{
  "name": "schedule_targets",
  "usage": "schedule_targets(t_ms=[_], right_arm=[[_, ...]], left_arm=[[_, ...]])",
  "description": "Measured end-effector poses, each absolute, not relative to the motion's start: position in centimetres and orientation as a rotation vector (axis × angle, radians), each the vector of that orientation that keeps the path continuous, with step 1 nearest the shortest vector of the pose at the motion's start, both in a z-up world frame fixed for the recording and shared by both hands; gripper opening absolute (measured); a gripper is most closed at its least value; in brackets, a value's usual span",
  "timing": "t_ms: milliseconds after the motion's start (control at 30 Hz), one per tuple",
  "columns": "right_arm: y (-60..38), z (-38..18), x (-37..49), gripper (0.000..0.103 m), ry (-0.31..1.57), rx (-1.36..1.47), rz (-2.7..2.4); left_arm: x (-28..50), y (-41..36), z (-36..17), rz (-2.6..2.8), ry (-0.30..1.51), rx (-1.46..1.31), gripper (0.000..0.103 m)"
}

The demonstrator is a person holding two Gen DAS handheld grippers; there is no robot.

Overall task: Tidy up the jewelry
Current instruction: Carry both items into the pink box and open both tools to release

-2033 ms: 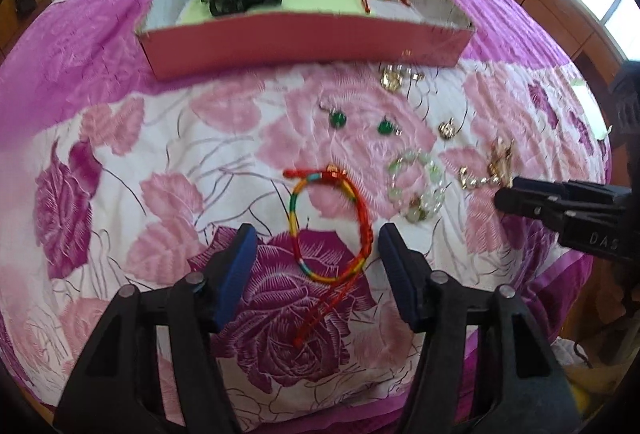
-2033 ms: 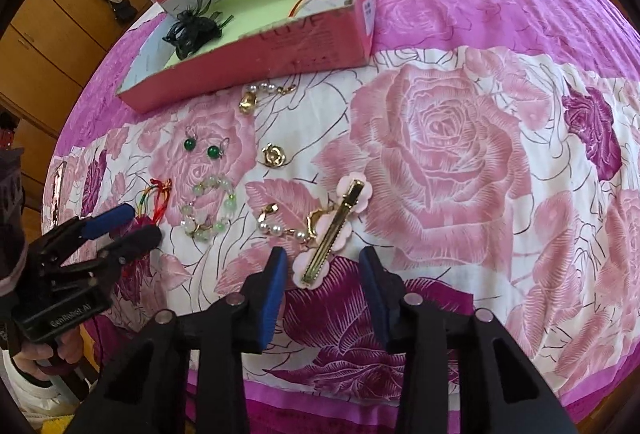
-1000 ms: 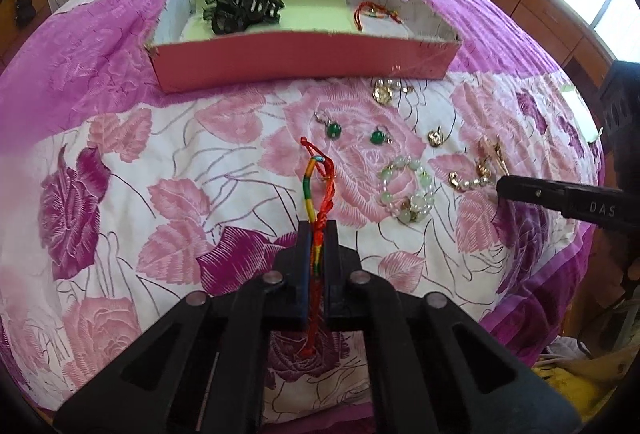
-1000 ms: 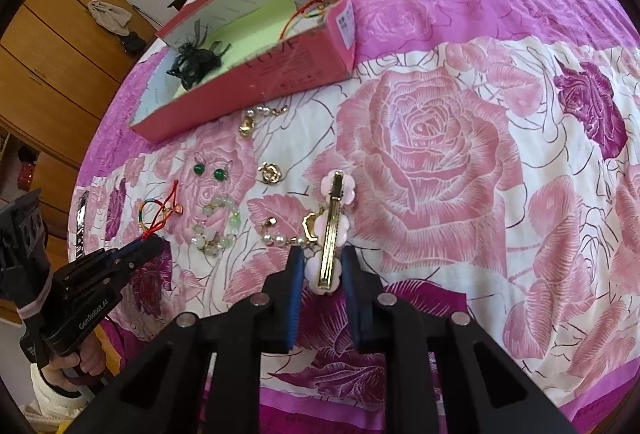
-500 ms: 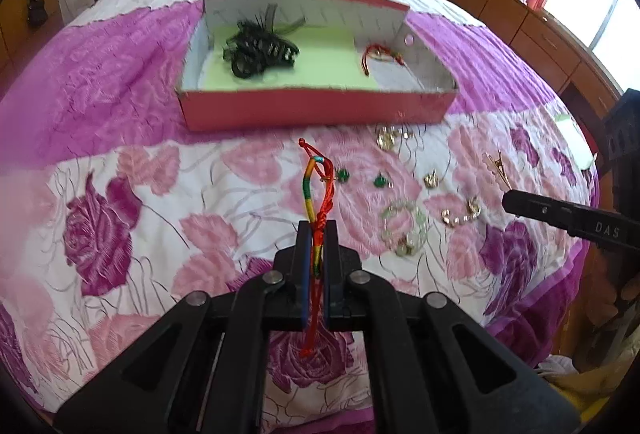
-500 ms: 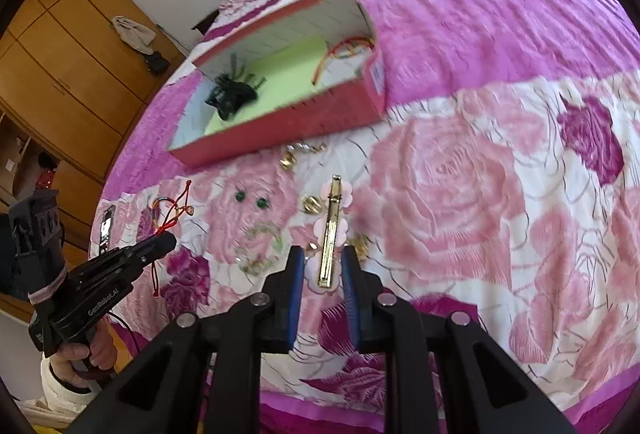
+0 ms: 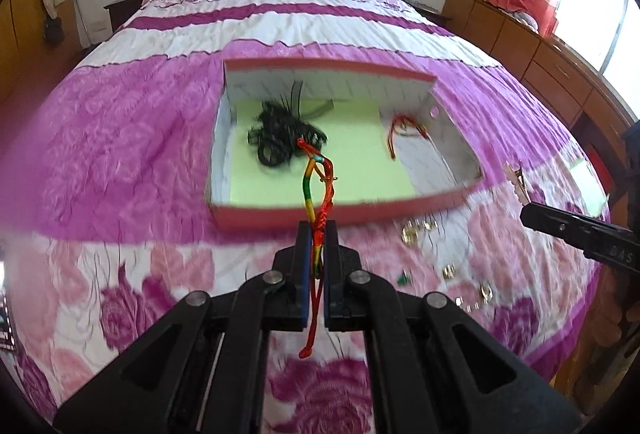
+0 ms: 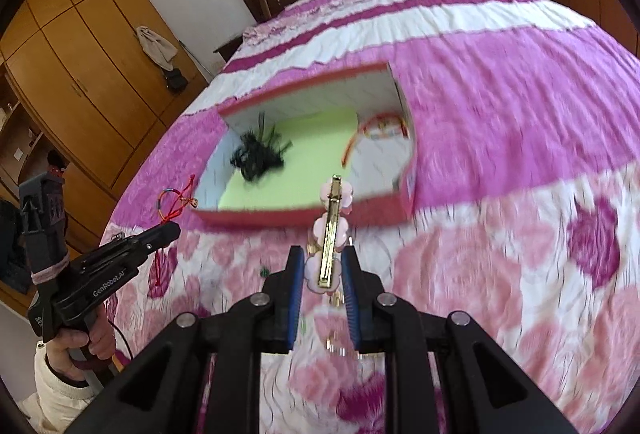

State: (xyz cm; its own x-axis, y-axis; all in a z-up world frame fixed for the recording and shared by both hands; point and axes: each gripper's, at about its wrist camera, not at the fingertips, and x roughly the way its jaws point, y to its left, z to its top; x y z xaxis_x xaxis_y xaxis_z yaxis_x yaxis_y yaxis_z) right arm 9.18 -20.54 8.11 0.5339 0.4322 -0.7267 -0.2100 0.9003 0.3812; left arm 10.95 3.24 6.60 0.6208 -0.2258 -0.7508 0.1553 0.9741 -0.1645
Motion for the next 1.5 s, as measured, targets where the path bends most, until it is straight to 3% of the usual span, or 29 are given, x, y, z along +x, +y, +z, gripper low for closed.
schedule_targets(t_ms=[600,1500], right_arm=[[-18.9,5.0,19.7,0.021,0.969,0.138,0.273],[-18.3,0.6,23.5,0.020,1.061,-0.042,0.213]], left_arm=[[18.9,4.0,2.3,-0.149,0.965,-0.109,0.000],[18.5,2.9,0.2,-0.080,1.011,-0.090,0.000]])
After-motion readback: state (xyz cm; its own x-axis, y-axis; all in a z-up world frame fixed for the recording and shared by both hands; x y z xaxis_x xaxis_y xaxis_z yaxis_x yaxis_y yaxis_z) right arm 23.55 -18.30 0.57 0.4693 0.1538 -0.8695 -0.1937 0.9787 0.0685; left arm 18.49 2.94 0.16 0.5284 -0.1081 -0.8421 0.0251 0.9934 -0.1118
